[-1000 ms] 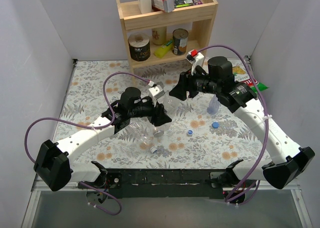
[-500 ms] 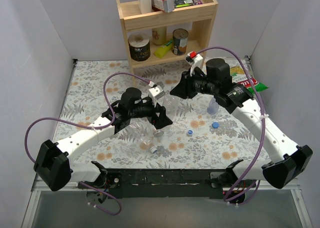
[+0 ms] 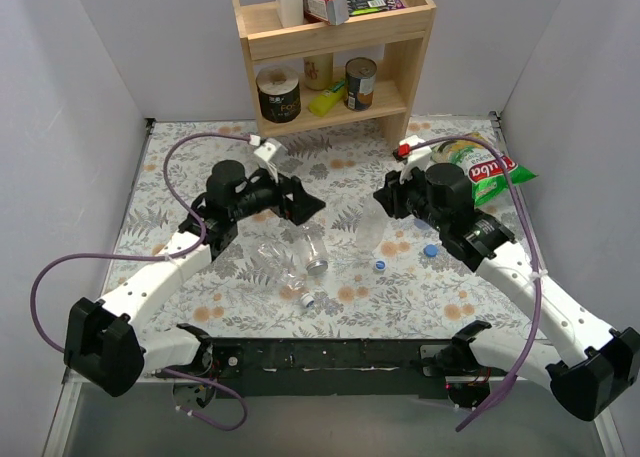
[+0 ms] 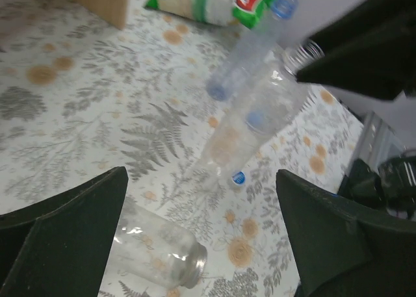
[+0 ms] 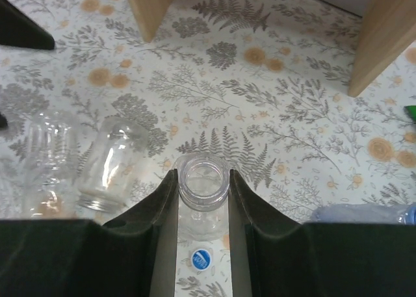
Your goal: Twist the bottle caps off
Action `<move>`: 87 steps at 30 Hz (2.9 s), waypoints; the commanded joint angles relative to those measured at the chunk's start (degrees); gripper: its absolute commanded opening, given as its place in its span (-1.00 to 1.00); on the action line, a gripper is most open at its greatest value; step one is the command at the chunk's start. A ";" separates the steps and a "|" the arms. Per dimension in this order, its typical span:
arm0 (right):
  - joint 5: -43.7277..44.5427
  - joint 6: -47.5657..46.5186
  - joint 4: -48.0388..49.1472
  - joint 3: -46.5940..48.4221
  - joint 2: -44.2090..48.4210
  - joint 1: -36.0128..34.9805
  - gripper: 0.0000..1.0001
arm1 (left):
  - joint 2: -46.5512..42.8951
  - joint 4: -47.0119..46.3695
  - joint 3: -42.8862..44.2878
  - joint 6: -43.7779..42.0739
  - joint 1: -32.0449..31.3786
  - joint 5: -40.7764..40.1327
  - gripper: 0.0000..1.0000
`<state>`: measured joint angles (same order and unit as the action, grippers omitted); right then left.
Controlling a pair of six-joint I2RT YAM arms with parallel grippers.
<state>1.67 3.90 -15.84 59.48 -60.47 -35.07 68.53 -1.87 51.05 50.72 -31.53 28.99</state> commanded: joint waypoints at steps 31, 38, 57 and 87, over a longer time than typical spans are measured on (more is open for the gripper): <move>14.67 -8.39 30.78 -21.43 0.88 -5.01 -0.97 | -1.38 -0.59 -0.07 4.21 7.45 -12.03 0.96; 15.73 -7.86 28.84 -21.43 0.52 -5.10 -0.77 | -1.38 -0.68 -0.07 4.39 7.45 -11.59 0.97; 14.94 -5.92 27.44 -17.30 1.84 -5.01 0.58 | -1.47 -0.42 0.10 4.39 7.45 -10.98 0.96; 28.91 17.36 6.72 1.68 -15.71 -35.77 0.66 | -8.42 2.22 -1.30 3.16 8.85 -36.91 0.96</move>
<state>31.38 12.34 -5.26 58.74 -72.03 -70.85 62.57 1.34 50.92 54.81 -22.87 -5.65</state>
